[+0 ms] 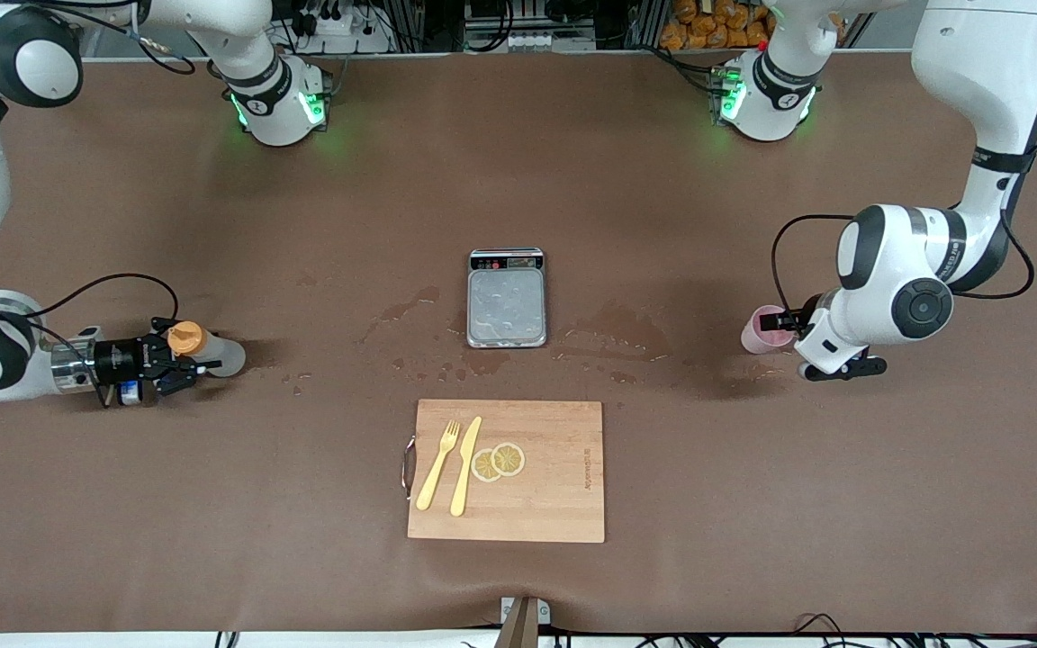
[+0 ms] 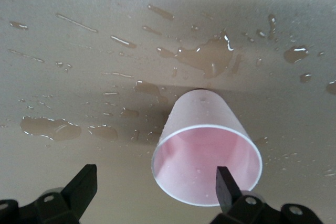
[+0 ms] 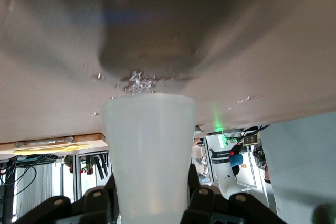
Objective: Add sauce to pink cup with both arms
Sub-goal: 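Lift the bottle with the right gripper while the left gripper lifts the cup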
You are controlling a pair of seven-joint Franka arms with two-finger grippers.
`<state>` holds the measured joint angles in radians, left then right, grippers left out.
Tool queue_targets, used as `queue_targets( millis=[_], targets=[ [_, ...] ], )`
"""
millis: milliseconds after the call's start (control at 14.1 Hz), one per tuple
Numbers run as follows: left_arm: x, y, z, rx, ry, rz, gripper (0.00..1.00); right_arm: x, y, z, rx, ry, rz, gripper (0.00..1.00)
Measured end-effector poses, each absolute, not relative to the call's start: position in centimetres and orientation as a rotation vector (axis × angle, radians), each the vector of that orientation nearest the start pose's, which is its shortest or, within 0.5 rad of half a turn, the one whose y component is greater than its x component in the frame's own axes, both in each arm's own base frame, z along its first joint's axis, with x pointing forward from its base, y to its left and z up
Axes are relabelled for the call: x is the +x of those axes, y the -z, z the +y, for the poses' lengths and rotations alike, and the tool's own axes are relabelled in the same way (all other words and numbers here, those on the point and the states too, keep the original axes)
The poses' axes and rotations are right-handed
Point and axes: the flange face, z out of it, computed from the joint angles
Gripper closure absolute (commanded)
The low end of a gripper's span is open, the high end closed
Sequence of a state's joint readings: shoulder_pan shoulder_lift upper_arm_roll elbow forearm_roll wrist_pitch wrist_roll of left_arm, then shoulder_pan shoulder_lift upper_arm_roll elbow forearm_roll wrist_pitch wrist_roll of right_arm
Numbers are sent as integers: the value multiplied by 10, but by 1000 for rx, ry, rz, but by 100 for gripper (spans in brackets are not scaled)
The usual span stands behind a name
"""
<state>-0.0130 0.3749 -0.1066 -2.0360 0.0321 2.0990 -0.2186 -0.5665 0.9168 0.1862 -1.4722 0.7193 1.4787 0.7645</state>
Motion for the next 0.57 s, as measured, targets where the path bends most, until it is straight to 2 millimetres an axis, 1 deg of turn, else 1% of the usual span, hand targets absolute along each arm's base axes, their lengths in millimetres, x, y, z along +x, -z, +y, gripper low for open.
queue_targets(
  millis=[141, 212, 283, 354, 424, 495, 566],
  targets=[
    [553, -227, -62, -3023, -493, -72, 0, 606, -157, -171, -1646, -1234, 1457, 52],
    [553, -222, -62, -3009, -501, -55, 34, 608, -164, -170, -1655, -1232, 1472, 52],
    [552, -217, -62, -3004, -508, -49, 62, 609, -168, -170, -1659, -1233, 1483, 52],
    [552, -214, -63, -3002, -509, -56, 80, 610, -171, -169, -1662, -1234, 1490, 52],
    [552, -213, -65, -3000, -503, -75, 95, 612, -174, -166, -1666, -1238, 1497, 52],
    [553, -212, -69, -2997, -497, -93, 100, 613, -177, -164, -1670, -1240, 1502, 52],
    [553, -212, -74, -2994, -492, -104, 100, 615, -180, -160, -1674, -1244, 1508, 52]
  ],
)
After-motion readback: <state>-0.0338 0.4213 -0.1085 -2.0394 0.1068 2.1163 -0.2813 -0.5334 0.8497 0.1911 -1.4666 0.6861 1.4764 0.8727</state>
